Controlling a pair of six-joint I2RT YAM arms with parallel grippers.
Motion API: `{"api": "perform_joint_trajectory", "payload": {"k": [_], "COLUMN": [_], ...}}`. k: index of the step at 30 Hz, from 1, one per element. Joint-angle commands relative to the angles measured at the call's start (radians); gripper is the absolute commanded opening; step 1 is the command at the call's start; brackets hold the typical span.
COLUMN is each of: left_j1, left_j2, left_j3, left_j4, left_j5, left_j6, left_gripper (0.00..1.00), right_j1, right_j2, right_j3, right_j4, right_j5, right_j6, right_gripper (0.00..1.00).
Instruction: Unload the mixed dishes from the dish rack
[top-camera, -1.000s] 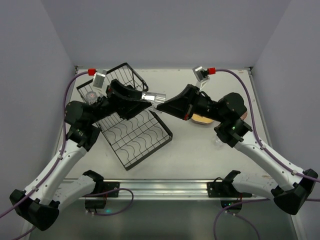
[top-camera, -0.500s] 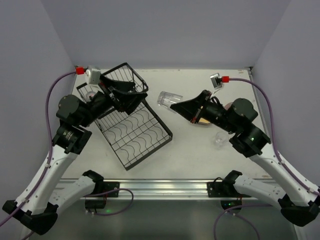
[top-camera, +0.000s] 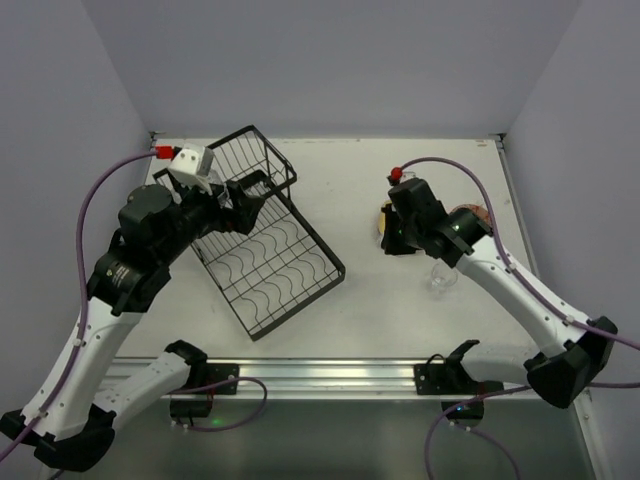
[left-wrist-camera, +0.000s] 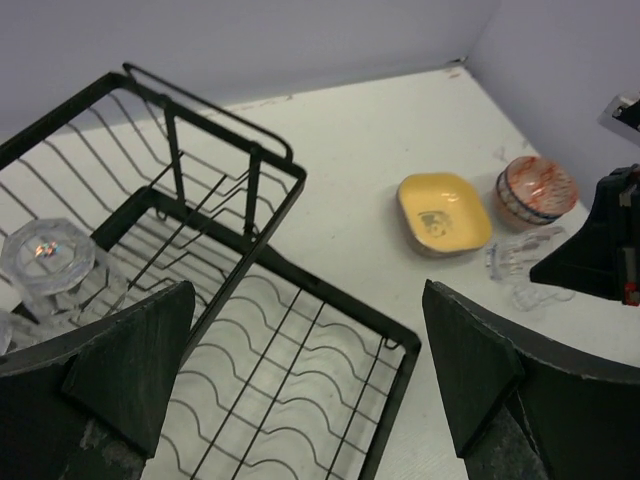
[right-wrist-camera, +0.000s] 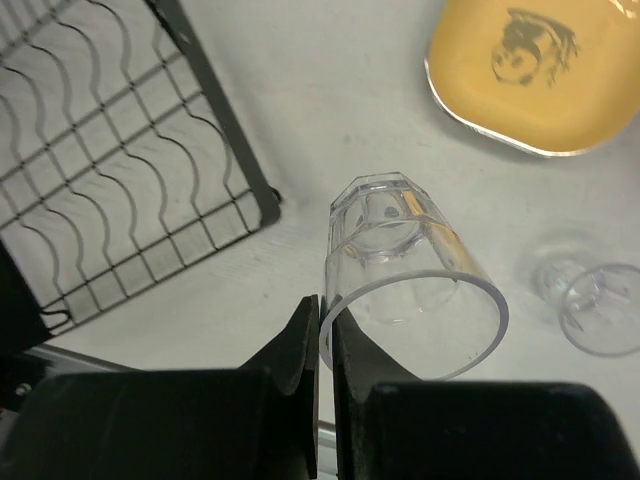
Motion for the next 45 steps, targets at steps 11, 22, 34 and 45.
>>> {"api": "perform_joint_trajectory", "payload": {"k": [11, 22, 34, 45], "left_j1": [-0.003, -0.002, -0.003, -0.002], "left_j2": [0.008, 0.018, 0.022, 0.048], "left_j3": [0.048, 0.012, 0.052, 0.100], "left_j4": [-0.213, -0.227, -0.235, -0.239], "left_j5": [-0.148, -0.164, -0.178, -0.193], "left_j6": [0.145, 0.171, 0.185, 0.185], "left_gripper": [1.00, 1.00, 1.00, 1.00], "right_j1": [-0.168, -0.217, -0.233, -0.233], "right_j2": [0.248, 0.308, 0.368, 0.257], "right_j3": [-0.040, -0.144, -0.191, -0.123], "right_j4": [-0.141, -0.098, -0.044, -0.122], "right_j5": [-0.058, -0.064, -0.107, -0.053], "right_j6": [-0.127, -0.133, -0.150, -0.130], "right_gripper": [0.00, 0.00, 0.02, 0.58]}}
